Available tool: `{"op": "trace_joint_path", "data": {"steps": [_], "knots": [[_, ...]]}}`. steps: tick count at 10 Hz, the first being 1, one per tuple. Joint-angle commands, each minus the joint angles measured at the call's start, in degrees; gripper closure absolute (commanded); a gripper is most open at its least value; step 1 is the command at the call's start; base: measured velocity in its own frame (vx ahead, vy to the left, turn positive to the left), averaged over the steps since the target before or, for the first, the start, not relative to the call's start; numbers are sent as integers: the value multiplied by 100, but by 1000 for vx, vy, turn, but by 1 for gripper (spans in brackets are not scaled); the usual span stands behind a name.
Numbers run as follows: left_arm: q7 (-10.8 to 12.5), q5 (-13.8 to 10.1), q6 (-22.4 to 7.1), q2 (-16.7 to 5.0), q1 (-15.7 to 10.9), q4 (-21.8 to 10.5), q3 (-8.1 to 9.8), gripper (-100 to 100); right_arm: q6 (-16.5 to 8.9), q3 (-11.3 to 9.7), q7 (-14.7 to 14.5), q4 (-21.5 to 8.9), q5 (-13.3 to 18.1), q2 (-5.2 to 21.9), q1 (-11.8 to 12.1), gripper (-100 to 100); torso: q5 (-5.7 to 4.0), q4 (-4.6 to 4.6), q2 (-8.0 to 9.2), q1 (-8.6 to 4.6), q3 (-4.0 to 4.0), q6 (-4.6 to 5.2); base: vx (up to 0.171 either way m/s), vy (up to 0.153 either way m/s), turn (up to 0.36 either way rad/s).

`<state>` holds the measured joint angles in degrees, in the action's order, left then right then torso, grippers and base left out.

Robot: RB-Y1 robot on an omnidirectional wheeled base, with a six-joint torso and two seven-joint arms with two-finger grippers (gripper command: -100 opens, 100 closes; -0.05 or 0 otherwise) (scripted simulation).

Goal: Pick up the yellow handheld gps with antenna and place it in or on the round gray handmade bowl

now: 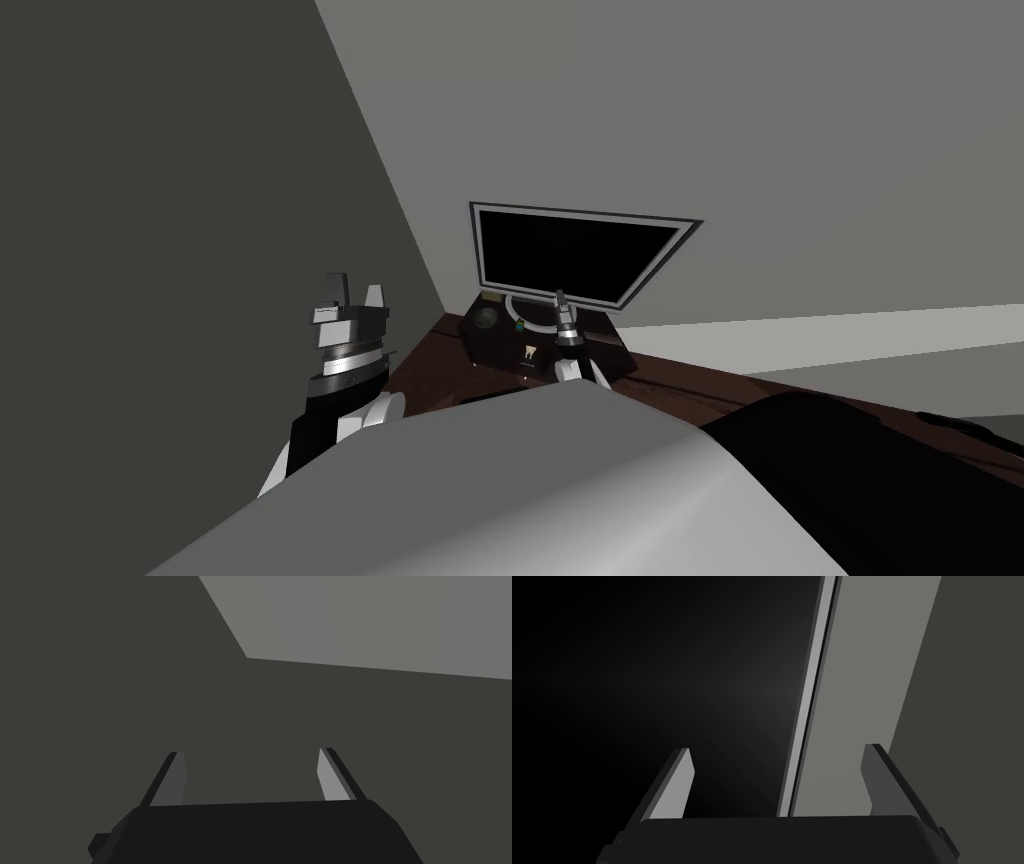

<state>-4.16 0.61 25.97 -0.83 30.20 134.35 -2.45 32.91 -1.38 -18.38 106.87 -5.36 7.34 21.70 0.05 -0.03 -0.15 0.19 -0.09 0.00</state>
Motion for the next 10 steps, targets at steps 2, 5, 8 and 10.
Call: {"op": "trace_joint_path", "data": {"steps": [2, 5, 8, 10], "knots": [[0, 0, 0, 0, -1, 0, 0, 0, 5, -5, -194, -277, 3, 4, -59, -100, 0, 0, 2, -1, 1, -2, 13, 37, -38], [0, 0, 0, 0, -1, 0, 0, 0, 135, -31, -720, -819, 7, 53, -234, -100, 0, 1, 3, -3, 1, -2, 23, 56, -129], [0, 0, 0, 0, 0, 0, 0, 0, 204, -49, -1065, -1398, 8, 75, -333, -100, 1, 0, -2, 3, -1, -1, 28, 65, -105], [0, 0, 0, 0, 0, 0, 0, 0, 274, -69, -1369, -1762, 8, 96, -439, -100, 2, -1, -6, 6, -3, 0, 37, 71, -128]]}}
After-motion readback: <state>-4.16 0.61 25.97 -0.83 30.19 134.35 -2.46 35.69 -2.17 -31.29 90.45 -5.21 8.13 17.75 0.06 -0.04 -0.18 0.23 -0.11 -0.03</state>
